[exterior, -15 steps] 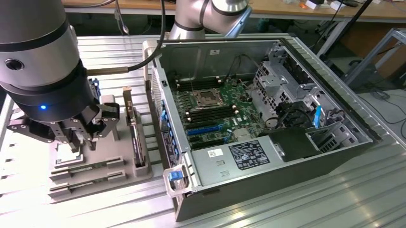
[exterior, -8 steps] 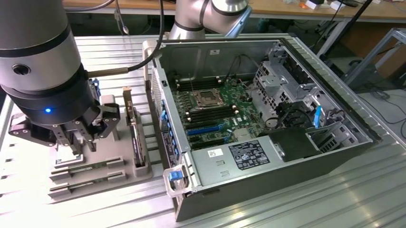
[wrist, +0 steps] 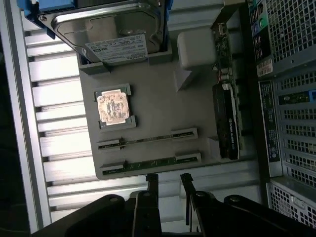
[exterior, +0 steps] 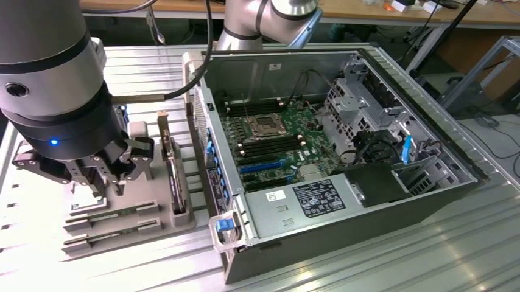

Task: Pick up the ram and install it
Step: 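Pick up the ram and move it above insertion slot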

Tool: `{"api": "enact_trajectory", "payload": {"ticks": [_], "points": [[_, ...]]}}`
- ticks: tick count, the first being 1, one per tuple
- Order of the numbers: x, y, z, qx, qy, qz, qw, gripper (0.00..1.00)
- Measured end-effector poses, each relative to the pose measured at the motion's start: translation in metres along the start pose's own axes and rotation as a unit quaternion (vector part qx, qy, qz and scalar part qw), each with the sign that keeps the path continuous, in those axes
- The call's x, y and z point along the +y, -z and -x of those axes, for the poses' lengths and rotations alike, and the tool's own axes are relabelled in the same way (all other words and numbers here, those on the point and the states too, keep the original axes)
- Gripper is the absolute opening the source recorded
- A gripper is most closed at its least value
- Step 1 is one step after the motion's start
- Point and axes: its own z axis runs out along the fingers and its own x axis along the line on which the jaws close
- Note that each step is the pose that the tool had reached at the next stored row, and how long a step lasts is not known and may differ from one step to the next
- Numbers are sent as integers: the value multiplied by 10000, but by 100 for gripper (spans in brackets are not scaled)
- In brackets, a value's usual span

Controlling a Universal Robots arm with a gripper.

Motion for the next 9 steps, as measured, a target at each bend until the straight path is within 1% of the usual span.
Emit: {"api": "enact_trajectory", "payload": {"ticks": [2,3,4,6,9], "points": [[0,-1,0,-6,-138,-1,9999,31],[0,-3,0,-5,-135,-2,9999,31],[0,-13,-1,-1,5,-1,10000,31],[-1,-33,0,15,370,-2,9993,31],[-2,-50,0,26,639,-1,9980,31]]}}
